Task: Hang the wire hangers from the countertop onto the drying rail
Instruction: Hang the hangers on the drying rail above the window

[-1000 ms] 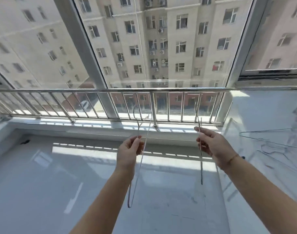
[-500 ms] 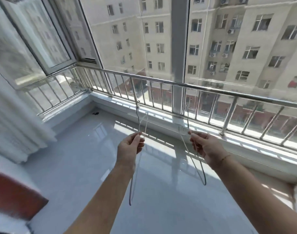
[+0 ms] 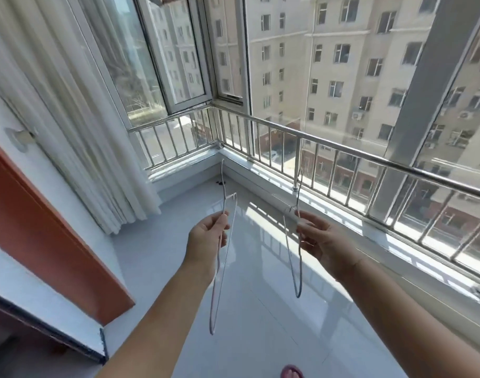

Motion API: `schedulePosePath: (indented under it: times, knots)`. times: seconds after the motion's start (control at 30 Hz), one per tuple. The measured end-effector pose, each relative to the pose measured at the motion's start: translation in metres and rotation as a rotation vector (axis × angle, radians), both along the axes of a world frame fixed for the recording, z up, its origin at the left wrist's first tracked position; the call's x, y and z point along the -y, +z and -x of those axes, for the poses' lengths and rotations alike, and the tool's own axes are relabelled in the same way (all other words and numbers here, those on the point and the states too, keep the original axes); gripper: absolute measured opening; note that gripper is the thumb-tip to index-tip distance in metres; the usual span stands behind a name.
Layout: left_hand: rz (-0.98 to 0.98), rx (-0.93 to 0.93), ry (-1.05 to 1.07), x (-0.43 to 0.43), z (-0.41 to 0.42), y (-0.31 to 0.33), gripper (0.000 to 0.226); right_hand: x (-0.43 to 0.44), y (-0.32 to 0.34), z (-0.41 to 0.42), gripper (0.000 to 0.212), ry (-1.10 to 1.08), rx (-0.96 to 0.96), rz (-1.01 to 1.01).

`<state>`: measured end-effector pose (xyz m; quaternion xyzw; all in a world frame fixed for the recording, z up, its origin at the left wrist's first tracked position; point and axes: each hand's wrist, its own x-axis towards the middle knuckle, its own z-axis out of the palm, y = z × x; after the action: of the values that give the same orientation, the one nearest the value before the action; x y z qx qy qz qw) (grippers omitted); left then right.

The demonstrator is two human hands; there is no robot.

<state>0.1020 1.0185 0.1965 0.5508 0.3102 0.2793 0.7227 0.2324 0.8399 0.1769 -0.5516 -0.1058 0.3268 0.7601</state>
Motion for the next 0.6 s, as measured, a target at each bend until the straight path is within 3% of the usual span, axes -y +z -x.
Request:
schedulePosePath:
  times: [0.23,0.6]
  knots:
    - [-0.029,0.006,0.066,-0.108,-0.055,0.011,0.016,-0.135,0.009,-0.075,0.043,0.147,0.020,-0.053]
    - [-0.073,0.054,0.085,-0.286,-0.150,0.059,0.028,-0.332,0.076,-0.185,0.045,0.253,0.152,-0.067]
